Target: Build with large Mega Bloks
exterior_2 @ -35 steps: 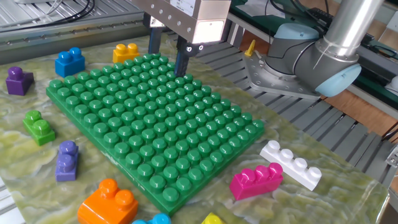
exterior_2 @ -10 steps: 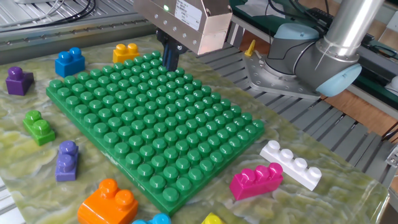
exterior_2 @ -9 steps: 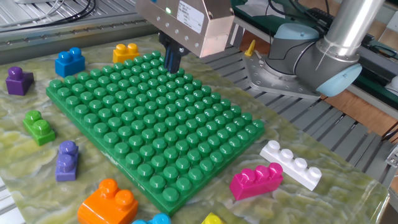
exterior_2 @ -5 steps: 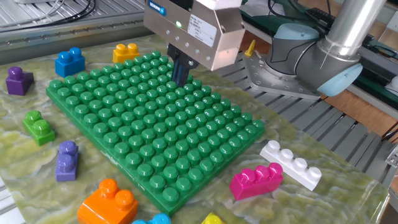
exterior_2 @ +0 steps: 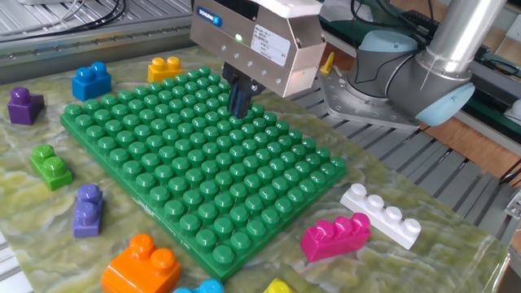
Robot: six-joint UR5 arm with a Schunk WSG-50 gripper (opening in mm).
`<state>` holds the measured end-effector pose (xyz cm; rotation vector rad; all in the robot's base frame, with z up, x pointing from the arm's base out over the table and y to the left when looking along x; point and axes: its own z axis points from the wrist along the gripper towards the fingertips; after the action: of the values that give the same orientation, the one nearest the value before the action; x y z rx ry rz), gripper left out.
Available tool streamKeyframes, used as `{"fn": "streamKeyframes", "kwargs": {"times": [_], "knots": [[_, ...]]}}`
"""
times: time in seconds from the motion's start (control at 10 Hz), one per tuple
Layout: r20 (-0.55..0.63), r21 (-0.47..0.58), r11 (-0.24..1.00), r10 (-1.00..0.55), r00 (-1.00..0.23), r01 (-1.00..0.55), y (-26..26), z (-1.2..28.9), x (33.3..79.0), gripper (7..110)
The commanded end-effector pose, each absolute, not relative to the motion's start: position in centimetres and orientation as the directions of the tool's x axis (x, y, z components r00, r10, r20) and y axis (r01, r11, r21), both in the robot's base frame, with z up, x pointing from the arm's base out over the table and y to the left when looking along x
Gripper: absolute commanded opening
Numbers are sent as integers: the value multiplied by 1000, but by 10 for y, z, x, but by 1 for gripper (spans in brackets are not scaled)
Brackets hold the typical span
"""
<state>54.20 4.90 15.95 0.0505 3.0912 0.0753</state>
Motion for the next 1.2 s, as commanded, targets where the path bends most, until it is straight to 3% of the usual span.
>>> {"fn": "streamKeyframes", "kwargs": {"times": [0.0,0.2,1.1], "knots": [[-44,159,982,114,-992,106,75,163,545,7],[-47,98,993,73,-996,68,61,161,543,7],[-9,109,990,89,-996,88,64,161,534,7]]}}
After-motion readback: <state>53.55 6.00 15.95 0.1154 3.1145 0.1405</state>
